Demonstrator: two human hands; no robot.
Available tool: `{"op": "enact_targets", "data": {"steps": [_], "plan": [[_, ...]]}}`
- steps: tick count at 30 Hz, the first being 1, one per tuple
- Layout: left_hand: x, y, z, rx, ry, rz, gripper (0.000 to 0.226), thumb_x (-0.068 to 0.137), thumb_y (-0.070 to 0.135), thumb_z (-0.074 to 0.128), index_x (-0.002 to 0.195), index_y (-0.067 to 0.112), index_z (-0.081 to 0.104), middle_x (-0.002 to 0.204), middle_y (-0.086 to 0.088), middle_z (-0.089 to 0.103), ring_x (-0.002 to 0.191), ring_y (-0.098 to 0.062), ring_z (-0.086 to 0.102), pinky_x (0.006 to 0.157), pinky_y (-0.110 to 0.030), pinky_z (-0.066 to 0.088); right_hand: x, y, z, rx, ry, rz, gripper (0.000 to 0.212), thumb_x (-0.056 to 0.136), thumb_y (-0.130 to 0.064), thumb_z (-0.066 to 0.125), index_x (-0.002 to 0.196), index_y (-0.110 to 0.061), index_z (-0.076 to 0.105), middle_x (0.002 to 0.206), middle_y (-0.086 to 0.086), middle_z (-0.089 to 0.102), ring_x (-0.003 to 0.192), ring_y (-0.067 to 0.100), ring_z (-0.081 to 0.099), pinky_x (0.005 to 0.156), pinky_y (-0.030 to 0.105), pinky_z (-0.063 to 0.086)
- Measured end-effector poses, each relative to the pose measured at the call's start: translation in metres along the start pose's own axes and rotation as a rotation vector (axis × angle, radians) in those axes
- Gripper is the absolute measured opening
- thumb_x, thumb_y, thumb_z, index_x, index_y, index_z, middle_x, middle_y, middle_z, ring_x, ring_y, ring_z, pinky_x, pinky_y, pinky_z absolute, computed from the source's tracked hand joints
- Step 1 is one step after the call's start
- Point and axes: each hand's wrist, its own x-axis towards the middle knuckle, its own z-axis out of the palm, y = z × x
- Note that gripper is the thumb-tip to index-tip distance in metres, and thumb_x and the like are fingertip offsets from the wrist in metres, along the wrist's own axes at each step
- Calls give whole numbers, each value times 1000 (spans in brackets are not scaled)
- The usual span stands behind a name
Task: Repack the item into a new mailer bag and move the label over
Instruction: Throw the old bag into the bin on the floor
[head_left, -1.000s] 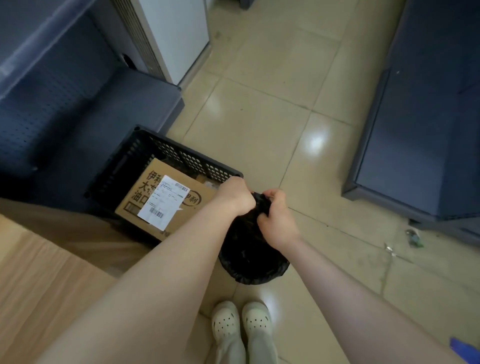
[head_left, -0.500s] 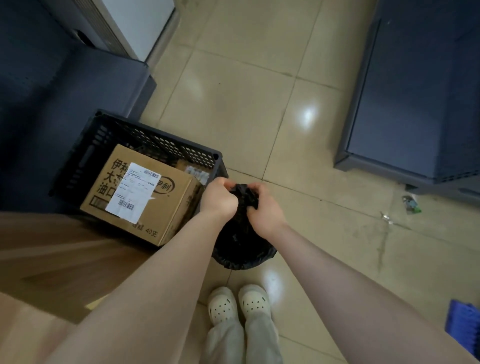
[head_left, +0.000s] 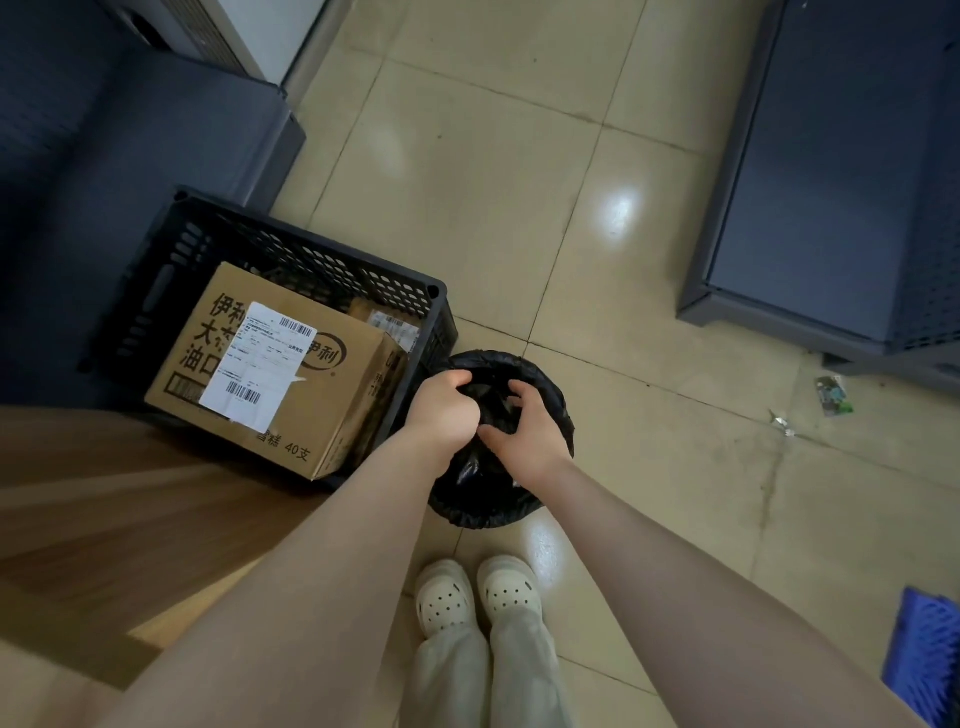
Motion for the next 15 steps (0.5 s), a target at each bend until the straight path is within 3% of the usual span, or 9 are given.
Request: {"op": "enact_targets", "data": {"steps": [4, 11, 15], "plan": [[0, 1, 2, -4, -12, 1, 63, 89, -10, 31, 145, 18, 33, 152, -8, 31, 140, -27, 29, 111, -42, 29, 2, -6, 0, 57, -28, 21, 71, 89, -38, 58, 148, -30, 19, 148, -3, 39, 128, 16, 45, 88, 21, 32], [-7, 0, 0, 26, -51, 9, 62, 88, -8, 37, 145, 17, 32, 150, -8, 33, 138, -25, 31, 112, -39, 30, 2, -13, -11, 18, -26, -5, 58, 93, -32, 52, 145, -27, 28, 146, -6, 41, 130, 15, 42, 91, 19, 28], [-18, 9, -4, 44, -49, 30, 60, 89, -6, 40, 145, 15, 31, 150, -8, 35, 138, -23, 32, 112, -37, 29, -4, -19, -16, 4, -31, -45, 56, 91, -31, 54, 143, -24, 34, 147, -4, 41, 134, 15, 40, 102, 24, 30]]}}
